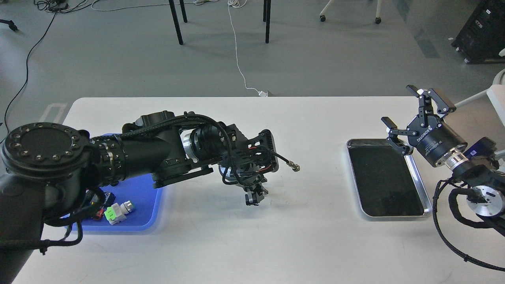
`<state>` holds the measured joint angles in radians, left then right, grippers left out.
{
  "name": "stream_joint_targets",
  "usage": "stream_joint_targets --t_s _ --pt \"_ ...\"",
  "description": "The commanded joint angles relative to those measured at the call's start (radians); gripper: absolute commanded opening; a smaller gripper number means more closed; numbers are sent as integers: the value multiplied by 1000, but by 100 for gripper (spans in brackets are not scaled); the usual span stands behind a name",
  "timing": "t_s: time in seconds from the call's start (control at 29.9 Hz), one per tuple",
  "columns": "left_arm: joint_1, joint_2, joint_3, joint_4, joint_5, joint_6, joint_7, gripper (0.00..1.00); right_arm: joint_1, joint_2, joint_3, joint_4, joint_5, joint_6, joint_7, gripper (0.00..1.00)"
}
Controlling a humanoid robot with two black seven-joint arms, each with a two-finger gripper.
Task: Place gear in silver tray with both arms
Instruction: 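Lower the gear and open the left gripper onto the table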
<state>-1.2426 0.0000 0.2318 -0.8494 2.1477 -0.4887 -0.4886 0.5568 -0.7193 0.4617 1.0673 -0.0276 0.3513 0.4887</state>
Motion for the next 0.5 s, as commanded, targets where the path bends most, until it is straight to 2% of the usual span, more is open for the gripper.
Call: stream_joint_targets --t_s 0.0,0.13,0.3,0.4,0.47 --pt "0 0 -6 1 -3 0 0 76 0 1 0 -1 0 0 0 99" --pt "-11 0 -34 -8 -50 0 0 81 2 0 -3 -1 -2 0 0 99" --pt "-17 0 -169 -33 -280 0 0 90 3 -2 -11 3 -23 0 0 99" --pt "12 102 -282 -127 -527 0 0 93 3 -32 -12 11 -103 2 0 99" --pt "67 190 -314 -170 -670 37 0 94 5 -52 -15 16 -142 6 0 99"
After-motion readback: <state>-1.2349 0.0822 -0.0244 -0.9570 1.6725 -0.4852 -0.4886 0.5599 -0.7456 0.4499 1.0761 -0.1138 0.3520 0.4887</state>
